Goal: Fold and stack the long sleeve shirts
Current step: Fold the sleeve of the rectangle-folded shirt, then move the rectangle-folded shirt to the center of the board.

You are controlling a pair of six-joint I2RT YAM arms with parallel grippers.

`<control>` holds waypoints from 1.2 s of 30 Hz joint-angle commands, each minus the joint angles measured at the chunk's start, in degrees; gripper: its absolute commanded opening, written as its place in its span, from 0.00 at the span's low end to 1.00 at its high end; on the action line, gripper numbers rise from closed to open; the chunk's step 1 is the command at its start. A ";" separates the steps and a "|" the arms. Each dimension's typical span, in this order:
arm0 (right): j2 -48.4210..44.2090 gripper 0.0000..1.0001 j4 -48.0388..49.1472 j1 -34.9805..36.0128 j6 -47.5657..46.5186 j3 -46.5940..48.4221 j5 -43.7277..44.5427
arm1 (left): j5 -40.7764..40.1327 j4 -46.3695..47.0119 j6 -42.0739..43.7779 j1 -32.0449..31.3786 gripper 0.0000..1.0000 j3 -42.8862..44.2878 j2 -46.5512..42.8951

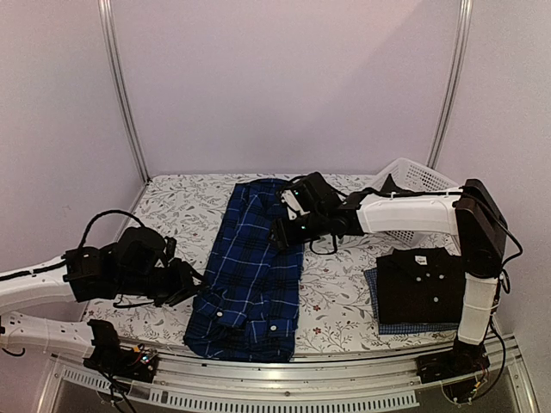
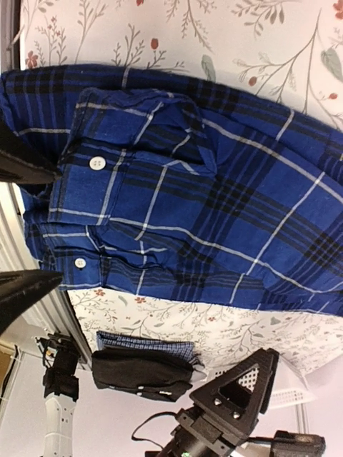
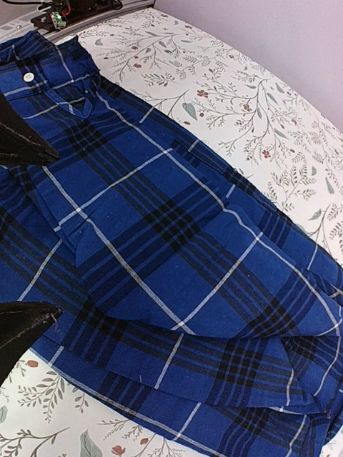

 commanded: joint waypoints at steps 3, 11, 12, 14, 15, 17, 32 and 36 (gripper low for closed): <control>-1.04 0.63 -1.11 -0.26 0.01 0.30 0.75 | -7.28 -8.00 5.40 3.51 0.34 -0.43 4.54; 1.59 0.59 -0.37 -0.23 0.07 3.46 0.37 | -0.34 7.93 17.67 10.90 0.25 -1.65 13.20; 2.52 0.57 -0.35 -0.28 -0.20 4.57 0.03 | 0.64 8.60 18.42 10.96 0.23 -1.32 14.90; 4.69 0.54 -0.43 -0.46 -0.31 6.80 -0.95 | 3.65 10.07 20.03 10.99 0.18 -0.88 18.19; 5.75 0.52 -0.38 -0.49 -0.31 7.86 -1.51 | 5.56 10.59 20.29 10.89 0.16 -0.85 19.52; 7.86 0.49 -0.34 -0.57 -0.15 9.73 -2.24 | 7.78 11.45 20.34 10.70 0.12 -0.96 21.71; 22.33 0.39 3.20 -3.42 4.97 18.27 -5.55 | 14.61 19.53 20.53 9.20 0.10 -3.64 28.67; 25.01 0.39 4.71 -5.68 7.05 18.48 -8.25 | 15.12 22.18 19.92 8.09 0.10 -3.77 30.82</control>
